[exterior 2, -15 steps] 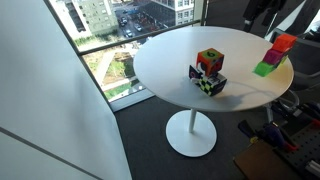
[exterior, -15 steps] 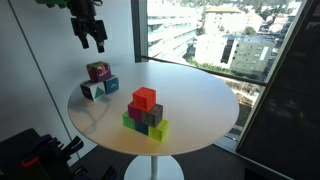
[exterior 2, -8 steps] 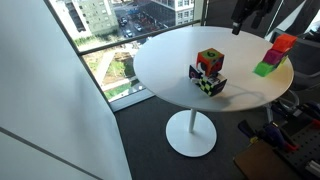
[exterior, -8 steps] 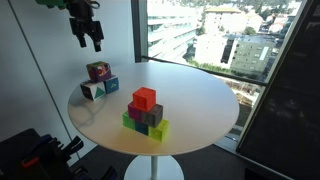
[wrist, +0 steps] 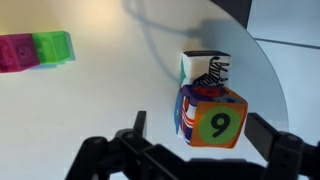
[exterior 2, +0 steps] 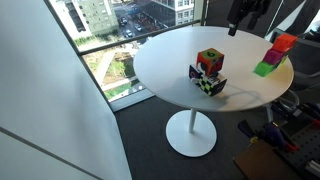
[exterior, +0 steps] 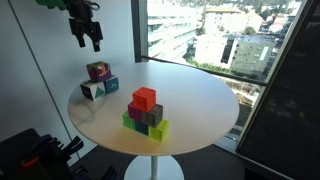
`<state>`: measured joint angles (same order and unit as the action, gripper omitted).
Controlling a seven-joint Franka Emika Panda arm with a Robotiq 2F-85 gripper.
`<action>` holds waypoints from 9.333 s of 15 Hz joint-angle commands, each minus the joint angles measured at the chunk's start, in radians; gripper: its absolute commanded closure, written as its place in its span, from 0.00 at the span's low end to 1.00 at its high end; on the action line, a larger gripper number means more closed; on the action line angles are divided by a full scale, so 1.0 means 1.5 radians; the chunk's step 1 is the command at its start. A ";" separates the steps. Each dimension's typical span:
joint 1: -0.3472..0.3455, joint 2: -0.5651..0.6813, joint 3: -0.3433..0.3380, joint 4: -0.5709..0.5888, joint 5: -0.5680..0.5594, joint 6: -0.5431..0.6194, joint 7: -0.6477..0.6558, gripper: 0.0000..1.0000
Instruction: Put the orange plush block on the table
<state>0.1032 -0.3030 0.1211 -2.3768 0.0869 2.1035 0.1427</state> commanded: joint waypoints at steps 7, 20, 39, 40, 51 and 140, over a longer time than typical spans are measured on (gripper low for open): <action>-0.002 0.018 0.003 0.007 -0.005 0.006 0.007 0.00; 0.011 0.077 0.034 0.022 -0.019 0.061 0.024 0.00; 0.030 0.195 0.043 0.096 -0.067 0.074 0.097 0.00; 0.032 0.198 0.043 0.098 -0.070 0.075 0.104 0.00; 0.048 0.222 0.041 0.108 -0.139 0.071 0.164 0.00; -0.024 0.147 -0.038 -0.049 -0.107 0.189 -0.035 0.89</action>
<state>0.0774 -0.0592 0.0723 -2.4092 -0.0929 2.3382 0.1455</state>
